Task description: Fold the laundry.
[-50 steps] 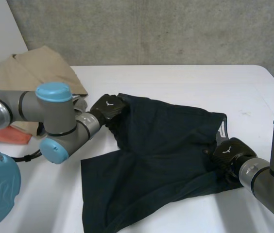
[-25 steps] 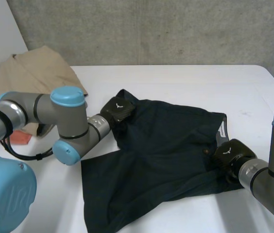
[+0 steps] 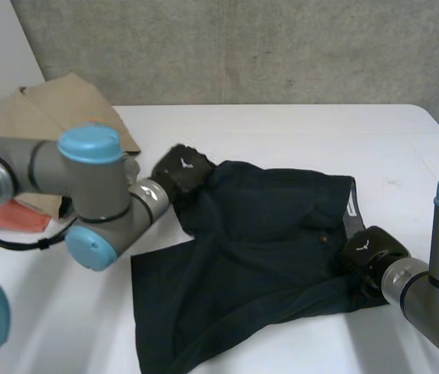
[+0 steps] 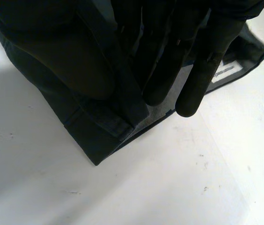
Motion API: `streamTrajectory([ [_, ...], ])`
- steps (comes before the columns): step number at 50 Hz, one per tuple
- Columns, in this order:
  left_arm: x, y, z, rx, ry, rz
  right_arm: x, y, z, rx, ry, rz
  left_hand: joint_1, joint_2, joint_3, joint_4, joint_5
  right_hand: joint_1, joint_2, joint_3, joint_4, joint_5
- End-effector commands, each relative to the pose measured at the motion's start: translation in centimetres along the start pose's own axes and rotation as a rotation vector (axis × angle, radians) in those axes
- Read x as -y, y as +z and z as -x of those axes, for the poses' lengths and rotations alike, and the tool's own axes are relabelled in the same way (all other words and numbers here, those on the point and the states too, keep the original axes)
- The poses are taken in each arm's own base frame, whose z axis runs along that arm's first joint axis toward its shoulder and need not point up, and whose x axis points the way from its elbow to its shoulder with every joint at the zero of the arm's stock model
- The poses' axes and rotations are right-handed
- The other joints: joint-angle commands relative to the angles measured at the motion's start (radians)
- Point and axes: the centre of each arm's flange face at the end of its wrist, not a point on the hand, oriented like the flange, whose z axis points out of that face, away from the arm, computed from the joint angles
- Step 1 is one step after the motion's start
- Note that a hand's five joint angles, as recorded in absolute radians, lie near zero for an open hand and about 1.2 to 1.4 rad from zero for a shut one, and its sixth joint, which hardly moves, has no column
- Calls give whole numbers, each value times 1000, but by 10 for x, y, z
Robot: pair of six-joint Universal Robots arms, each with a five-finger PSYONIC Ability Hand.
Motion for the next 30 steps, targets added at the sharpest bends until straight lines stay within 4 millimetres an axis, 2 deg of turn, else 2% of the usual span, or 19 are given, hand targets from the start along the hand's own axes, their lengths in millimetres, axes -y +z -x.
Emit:
streamTrajectory([
  [1,-9,9,-32,-54,17,-22,-1,0,1,3,1,2,-281,-294,-295,-295,-296,319,231,197,197,216],
  [5,-2,7,-27,-35,14,-43,-1,0,1,5,1,3,-424,-438,-439,-438,-439,319,231,197,197,216],
  [8,3,3,-18,-12,13,-49,-3,3,3,10,1,9,-442,-456,-457,-456,-458,319,231,197,197,216],
  [13,5,-15,21,77,6,-38,-3,3,3,10,0,9,-436,-450,-451,-451,-452,319,231,197,197,216],
  [16,2,-25,33,105,-1,-21,-3,3,3,9,-2,8,-436,-450,-451,-451,-452,319,231,197,197,216],
  [19,0,-30,38,114,-6,-9,-3,3,3,9,1,8,-416,-430,-430,-430,-431,319,231,197,197,216],
  [24,-18,-36,50,133,-30,45,-3,3,3,11,-2,8,-278,-292,-293,-293,-294,319,231,197,197,216],
  [30,-32,-33,48,114,-50,76,-4,4,4,14,-1,11,-169,-183,-184,-184,-185,319,231,197,197,216],
])
